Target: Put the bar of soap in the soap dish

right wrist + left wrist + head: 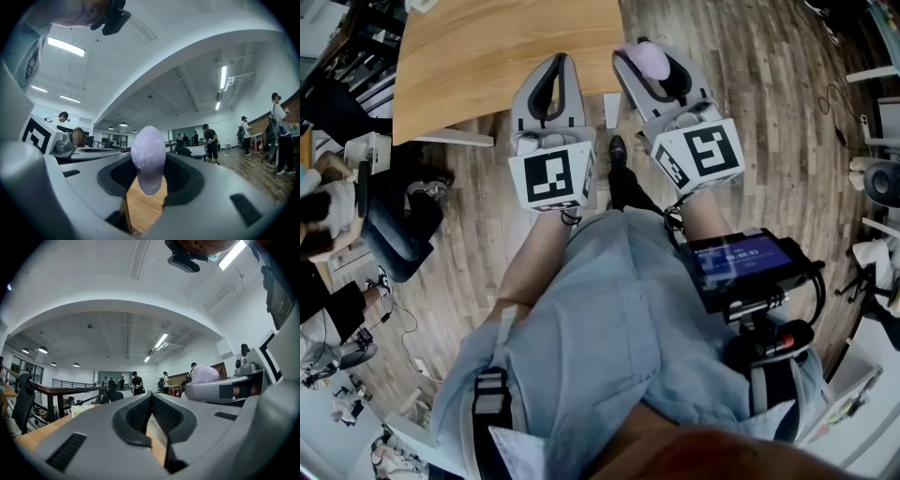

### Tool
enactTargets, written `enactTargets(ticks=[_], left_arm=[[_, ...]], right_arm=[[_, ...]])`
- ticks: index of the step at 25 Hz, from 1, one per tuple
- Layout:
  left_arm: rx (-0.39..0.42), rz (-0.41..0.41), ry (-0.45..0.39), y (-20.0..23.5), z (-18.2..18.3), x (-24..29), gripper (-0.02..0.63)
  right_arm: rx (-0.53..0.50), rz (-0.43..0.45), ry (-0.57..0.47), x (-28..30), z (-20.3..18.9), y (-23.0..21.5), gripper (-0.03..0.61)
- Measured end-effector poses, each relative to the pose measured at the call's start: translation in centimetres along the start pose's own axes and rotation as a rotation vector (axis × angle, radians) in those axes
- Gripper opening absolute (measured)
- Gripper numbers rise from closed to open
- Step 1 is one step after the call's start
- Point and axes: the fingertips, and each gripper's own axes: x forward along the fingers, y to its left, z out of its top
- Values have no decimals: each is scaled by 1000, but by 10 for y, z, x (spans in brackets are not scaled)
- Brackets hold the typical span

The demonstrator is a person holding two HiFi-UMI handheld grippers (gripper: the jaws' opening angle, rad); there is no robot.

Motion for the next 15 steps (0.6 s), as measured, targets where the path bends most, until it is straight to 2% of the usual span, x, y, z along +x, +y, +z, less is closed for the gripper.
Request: enactTargets(ticks=[15], left_arm=[[25, 35, -3, 54, -9, 166, 9]], right_arm=[[12, 103, 14, 152, -3, -85, 161]])
